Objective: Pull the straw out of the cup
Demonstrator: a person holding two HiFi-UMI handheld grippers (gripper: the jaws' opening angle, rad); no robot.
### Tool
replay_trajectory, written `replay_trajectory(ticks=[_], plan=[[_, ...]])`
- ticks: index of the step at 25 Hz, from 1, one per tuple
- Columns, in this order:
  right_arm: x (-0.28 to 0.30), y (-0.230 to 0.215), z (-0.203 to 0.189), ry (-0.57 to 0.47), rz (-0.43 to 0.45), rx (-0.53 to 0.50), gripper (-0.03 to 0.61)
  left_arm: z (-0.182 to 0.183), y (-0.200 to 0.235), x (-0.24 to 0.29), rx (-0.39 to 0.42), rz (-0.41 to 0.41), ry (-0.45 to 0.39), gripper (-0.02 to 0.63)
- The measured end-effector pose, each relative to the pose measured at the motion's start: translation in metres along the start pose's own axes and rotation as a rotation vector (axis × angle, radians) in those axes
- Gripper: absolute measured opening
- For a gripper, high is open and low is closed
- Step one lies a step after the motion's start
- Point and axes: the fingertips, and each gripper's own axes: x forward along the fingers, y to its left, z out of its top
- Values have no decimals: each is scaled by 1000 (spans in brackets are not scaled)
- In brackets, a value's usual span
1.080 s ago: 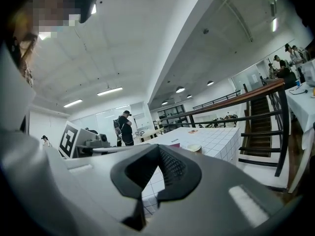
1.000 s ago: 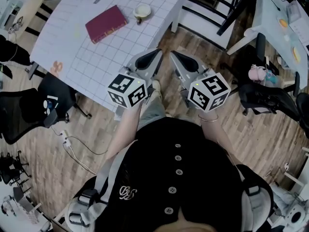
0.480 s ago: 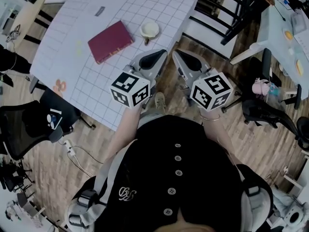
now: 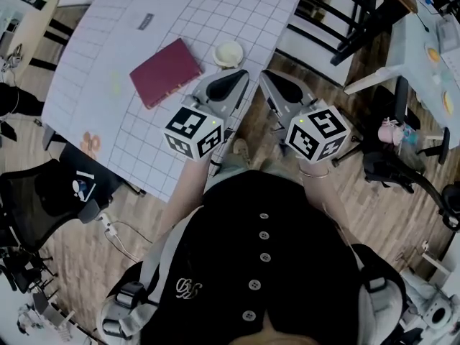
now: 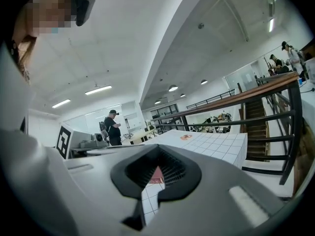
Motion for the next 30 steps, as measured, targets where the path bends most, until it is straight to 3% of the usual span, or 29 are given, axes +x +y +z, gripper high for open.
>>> replay_trajectory(ticks=[6,18,30], plan=[[9,-3,1,12,-4,16,0,-6,10,5,-6,-4,17,-5],[26,-15,-6,57,52,27,0,-14,35,8,1,96,34,-5],[37,-27,-16,120,95,47,0,-43,43,7,-52,191,75,-3]])
